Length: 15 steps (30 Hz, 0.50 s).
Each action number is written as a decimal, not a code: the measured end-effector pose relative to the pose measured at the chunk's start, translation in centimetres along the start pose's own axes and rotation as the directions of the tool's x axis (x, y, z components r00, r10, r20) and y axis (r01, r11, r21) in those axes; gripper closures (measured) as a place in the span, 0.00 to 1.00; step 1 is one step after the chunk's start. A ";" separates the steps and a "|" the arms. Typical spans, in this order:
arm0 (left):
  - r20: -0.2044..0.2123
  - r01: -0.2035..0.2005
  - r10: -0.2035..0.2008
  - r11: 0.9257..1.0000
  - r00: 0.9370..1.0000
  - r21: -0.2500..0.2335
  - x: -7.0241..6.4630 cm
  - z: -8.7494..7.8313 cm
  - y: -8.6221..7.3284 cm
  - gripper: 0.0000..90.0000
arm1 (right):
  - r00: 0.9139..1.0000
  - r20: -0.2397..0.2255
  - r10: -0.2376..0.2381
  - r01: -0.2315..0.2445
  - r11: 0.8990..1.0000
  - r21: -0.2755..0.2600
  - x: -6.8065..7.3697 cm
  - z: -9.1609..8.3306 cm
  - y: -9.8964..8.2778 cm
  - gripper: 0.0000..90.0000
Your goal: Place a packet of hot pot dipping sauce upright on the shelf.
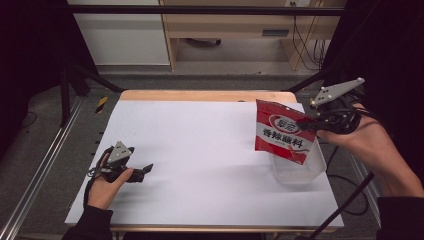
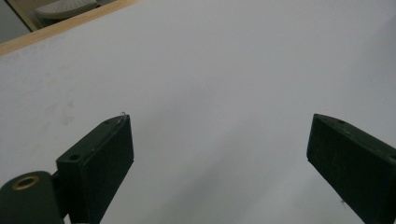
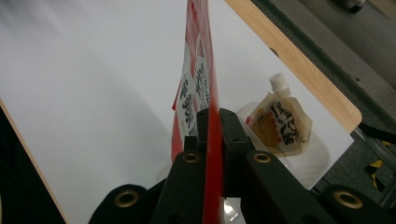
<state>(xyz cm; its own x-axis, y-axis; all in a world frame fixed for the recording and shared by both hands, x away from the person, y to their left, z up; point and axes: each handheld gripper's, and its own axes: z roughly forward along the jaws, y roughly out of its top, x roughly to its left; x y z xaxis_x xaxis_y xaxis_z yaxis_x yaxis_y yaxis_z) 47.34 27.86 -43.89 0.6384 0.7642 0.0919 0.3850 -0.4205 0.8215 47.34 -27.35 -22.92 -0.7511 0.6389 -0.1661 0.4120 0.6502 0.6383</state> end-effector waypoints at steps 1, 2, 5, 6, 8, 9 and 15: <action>0.001 -0.001 0.001 1.000 1.000 0.001 0.0 0.0 0.0 0.08 | 1.000 0.006 0.004 -0.004 1.000 0.001 -0.3 -0.1 -0.3 1.00; 0.002 -0.002 0.002 1.000 1.000 0.002 0.0 0.0 0.0 0.08 | 1.000 0.011 0.009 -0.009 1.000 0.003 -0.4 -0.2 -0.5 1.00; 0.004 -0.004 0.004 1.000 1.000 0.003 -0.1 0.1 0.0 0.08 | 0.999 0.027 0.036 -0.036 0.999 0.002 -1.2 -0.5 -1.3 1.00; 0.005 -0.006 0.006 1.000 1.000 0.004 -0.1 0.1 0.0 0.08 | 0.999 0.031 0.036 -0.036 0.999 0.001 -1.4 -0.5 -1.5 1.00; 0.005 -0.006 0.006 1.000 1.000 0.005 -0.1 0.1 0.0 0.08 | 0.998 0.037 0.049 -0.049 0.999 0.000 -1.8 -0.7 -1.9 1.00; 0.005 -0.006 0.006 1.000 1.000 0.005 -0.1 0.1 0.0 0.08 | 0.998 0.040 0.051 -0.051 0.999 0.000 -2.0 -0.7 -2.1 1.00; 0.007 -0.006 0.006 1.000 1.000 0.003 -0.1 0.1 0.0 0.08 | 0.996 0.054 0.071 -0.071 0.997 -0.001 -2.8 -1.1 -3.1 1.00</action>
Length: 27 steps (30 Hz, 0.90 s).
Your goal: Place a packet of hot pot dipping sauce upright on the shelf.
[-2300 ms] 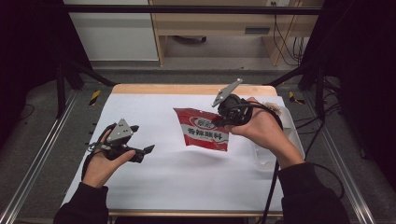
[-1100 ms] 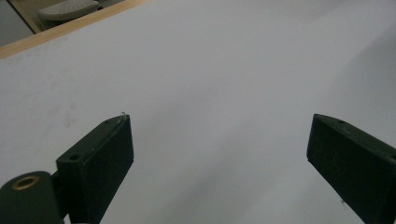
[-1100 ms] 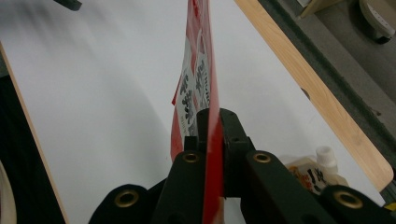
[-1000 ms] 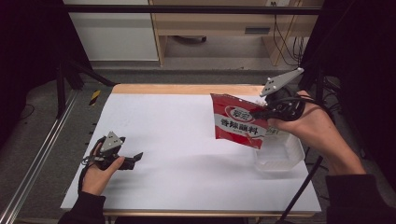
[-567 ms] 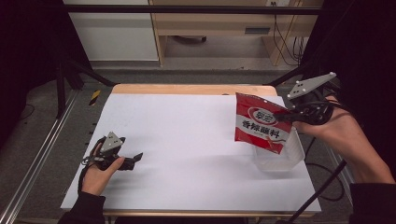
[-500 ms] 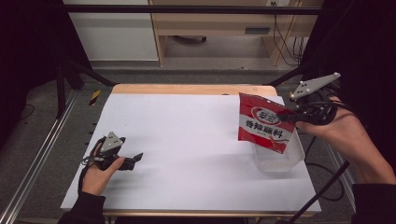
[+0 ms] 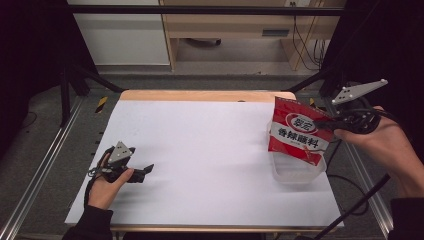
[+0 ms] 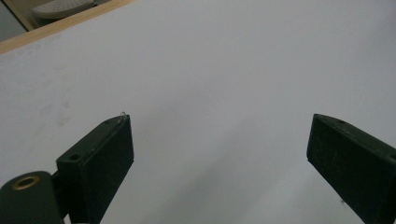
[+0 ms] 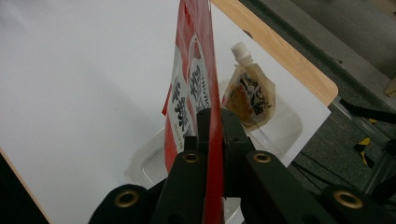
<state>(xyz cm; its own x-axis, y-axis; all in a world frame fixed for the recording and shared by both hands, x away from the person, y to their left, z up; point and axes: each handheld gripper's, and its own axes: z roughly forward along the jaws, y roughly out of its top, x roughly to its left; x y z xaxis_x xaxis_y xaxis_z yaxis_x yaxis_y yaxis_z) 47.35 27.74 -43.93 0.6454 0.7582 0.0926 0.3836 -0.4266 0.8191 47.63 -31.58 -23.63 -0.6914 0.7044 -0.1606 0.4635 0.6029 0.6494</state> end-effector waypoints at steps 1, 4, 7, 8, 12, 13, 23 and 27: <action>0.001 0.000 0.000 1.000 1.000 0.001 0.0 0.0 0.0 0.08 | 1.000 0.004 0.003 -0.003 1.000 0.002 -0.1 0.0 -0.1 1.00; 0.003 -0.001 0.001 1.000 1.000 0.002 -0.1 0.1 0.0 0.08 | 1.000 0.019 0.006 -0.006 1.000 0.003 -0.4 0.0 -0.5 1.00; 0.005 -0.003 0.003 1.000 1.000 0.003 -0.1 0.1 0.0 0.08 | 1.000 0.026 0.016 -0.016 1.000 0.003 -0.6 0.0 -0.8 1.00; 0.007 -0.007 0.007 1.000 1.000 0.007 -0.1 0.1 0.0 0.08 | 0.999 0.028 0.021 -0.021 1.000 0.010 -0.8 0.1 -1.1 1.00; 0.011 -0.008 0.008 1.000 1.000 0.009 -0.3 0.3 0.0 0.08 | 0.999 0.024 0.034 -0.034 0.999 0.016 -0.9 0.6 -1.7 1.00; 0.012 -0.010 0.010 1.000 1.000 0.010 -0.3 0.3 0.0 0.08 | 0.999 0.021 0.034 -0.034 0.999 0.015 -0.9 0.7 -1.8 1.00; 0.018 -0.019 0.019 1.000 1.000 0.019 -0.4 0.4 0.0 0.08 | 0.998 0.002 0.065 -0.065 0.998 0.018 -0.7 2.3 -2.9 0.99; 0.019 -0.019 0.019 1.000 1.000 0.020 -0.4 0.4 0.0 0.08 | 0.997 -0.006 0.076 -0.076 0.997 0.023 -0.7 2.9 -3.4 0.99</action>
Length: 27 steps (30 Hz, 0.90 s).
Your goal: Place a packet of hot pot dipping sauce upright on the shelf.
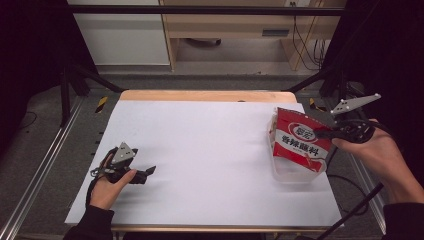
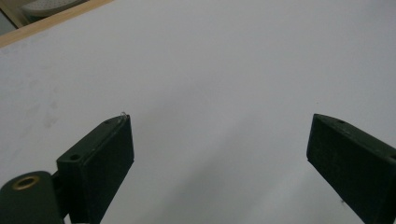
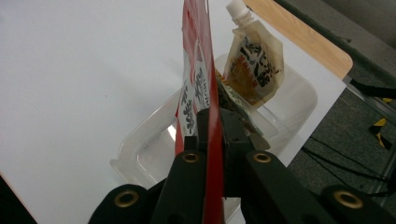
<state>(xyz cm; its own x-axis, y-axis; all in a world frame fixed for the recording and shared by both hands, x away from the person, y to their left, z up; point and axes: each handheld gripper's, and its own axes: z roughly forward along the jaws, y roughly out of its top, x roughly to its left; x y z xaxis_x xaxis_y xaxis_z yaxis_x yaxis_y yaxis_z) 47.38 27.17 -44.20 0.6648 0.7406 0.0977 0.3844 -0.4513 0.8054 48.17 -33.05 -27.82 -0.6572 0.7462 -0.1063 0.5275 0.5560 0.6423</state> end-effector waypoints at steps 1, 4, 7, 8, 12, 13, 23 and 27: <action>0.000 0.000 0.000 1.000 1.000 0.000 0.0 0.0 0.0 0.08 | 1.000 -0.002 0.005 -0.005 1.000 0.003 0.0 0.2 -0.1 0.99; 0.001 -0.001 0.001 1.000 1.000 0.002 0.0 0.0 0.0 0.08 | 1.000 -0.007 0.006 -0.006 1.000 0.012 0.0 0.5 -0.4 0.99; 0.000 0.000 0.000 1.000 1.000 0.003 0.0 0.0 0.0 0.08 | 1.000 -0.012 0.010 -0.009 1.000 0.024 0.0 0.8 -0.5 0.99; 0.000 0.000 0.000 1.000 1.000 0.003 0.0 0.0 0.0 0.08 | 1.000 -0.012 0.014 -0.014 1.000 0.026 0.0 0.9 -0.6 0.99; 0.000 0.002 -0.002 1.000 1.000 0.003 0.0 0.0 -0.1 0.08 | 1.000 -0.015 0.022 -0.021 0.999 0.035 0.0 1.1 -0.8 0.99; 0.001 0.001 -0.001 1.000 1.000 0.004 0.0 0.0 -0.1 0.08 | 1.000 -0.016 0.017 -0.016 0.999 0.038 0.0 1.0 -0.8 0.99; 0.003 0.000 0.000 1.000 1.000 0.010 0.0 0.1 -0.1 0.08 | 1.000 -0.009 0.022 -0.021 0.994 0.106 0.0 0.9 -1.9 0.97; 0.005 0.000 0.000 1.000 1.000 0.011 -0.1 0.1 -0.1 0.08 | 1.000 -0.011 0.023 -0.022 0.992 0.123 -0.1 0.9 -2.4 0.93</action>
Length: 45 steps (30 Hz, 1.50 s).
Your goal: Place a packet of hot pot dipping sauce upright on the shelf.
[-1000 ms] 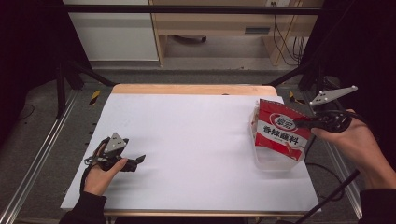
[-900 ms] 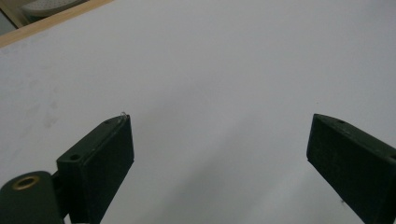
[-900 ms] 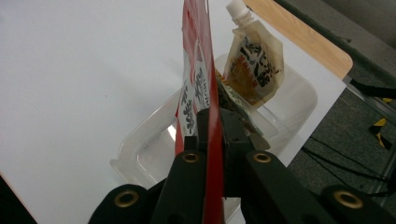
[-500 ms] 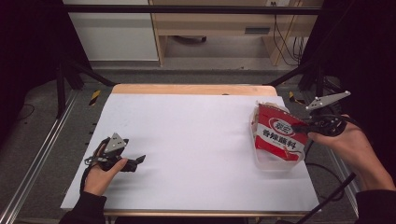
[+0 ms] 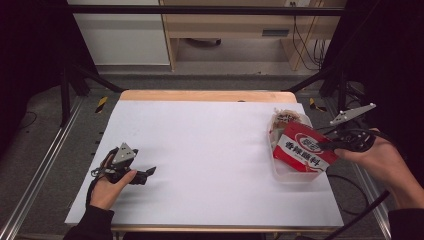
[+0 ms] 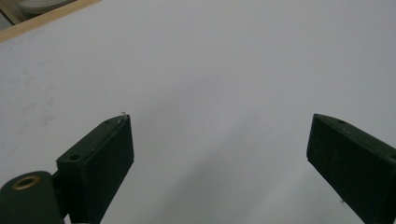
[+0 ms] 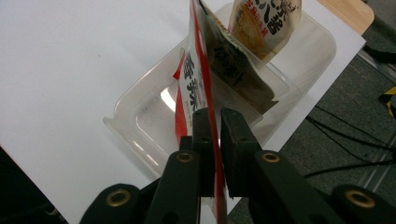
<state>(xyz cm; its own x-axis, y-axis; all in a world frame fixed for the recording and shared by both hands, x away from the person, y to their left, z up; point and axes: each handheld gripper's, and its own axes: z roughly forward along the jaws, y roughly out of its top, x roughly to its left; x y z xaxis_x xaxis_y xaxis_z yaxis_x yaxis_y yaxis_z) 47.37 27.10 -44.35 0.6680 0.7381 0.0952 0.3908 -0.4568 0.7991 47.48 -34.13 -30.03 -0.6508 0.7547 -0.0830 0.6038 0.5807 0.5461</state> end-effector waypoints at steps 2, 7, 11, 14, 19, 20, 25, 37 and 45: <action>-0.001 0.001 -0.001 1.000 1.000 0.000 0.0 0.0 0.0 0.08 | 1.000 -0.004 0.007 -0.007 1.000 -0.004 0.1 0.0 -0.1 0.89; 0.000 0.000 0.000 1.000 1.000 0.000 0.0 0.0 0.0 0.08 | 1.000 0.010 0.007 -0.007 1.000 -0.011 0.3 0.1 0.3 0.74; 0.000 0.001 -0.001 1.000 1.000 0.000 0.0 0.0 0.0 0.08 | 1.000 0.020 0.016 -0.016 1.000 -0.014 0.6 0.3 0.9 0.60; 0.000 0.001 -0.001 1.000 1.000 0.000 0.0 0.0 0.0 0.08 | 0.999 0.039 0.002 -0.001 1.000 -0.022 0.9 0.6 1.3 0.47; 0.001 -0.001 0.001 1.000 1.000 0.002 0.0 0.0 0.0 0.08 | 0.999 0.052 -0.009 0.011 0.999 -0.035 1.6 0.9 2.5 0.34; 0.000 -0.002 0.002 1.000 1.000 0.003 0.0 0.0 0.0 0.08 | 0.998 0.058 -0.008 0.011 0.999 -0.039 1.7 1.0 2.8 0.32; 0.002 -0.005 0.005 1.000 1.000 0.003 -0.1 0.1 0.0 0.08 | 0.997 0.075 -0.009 0.012 0.999 -0.042 2.5 1.2 4.3 0.27; -0.002 -0.003 0.003 1.000 1.000 0.004 0.0 0.0 0.0 0.08 | 0.997 0.076 -0.019 0.025 0.997 -0.077 3.6 1.8 7.1 0.24; -0.005 -0.004 0.004 1.000 1.000 0.005 0.1 0.0 -0.1 0.08 | 0.995 0.097 0.003 0.009 0.993 -0.122 4.5 2.2 9.4 0.22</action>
<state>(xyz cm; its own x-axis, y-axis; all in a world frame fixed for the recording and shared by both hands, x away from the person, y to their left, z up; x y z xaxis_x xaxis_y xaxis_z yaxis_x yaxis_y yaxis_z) 47.37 27.18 -44.38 0.6662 0.7388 0.1014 0.3912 -0.4620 0.7959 51.24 -24.62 -27.15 -0.6011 0.7827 -0.1615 0.5377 0.5456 0.6428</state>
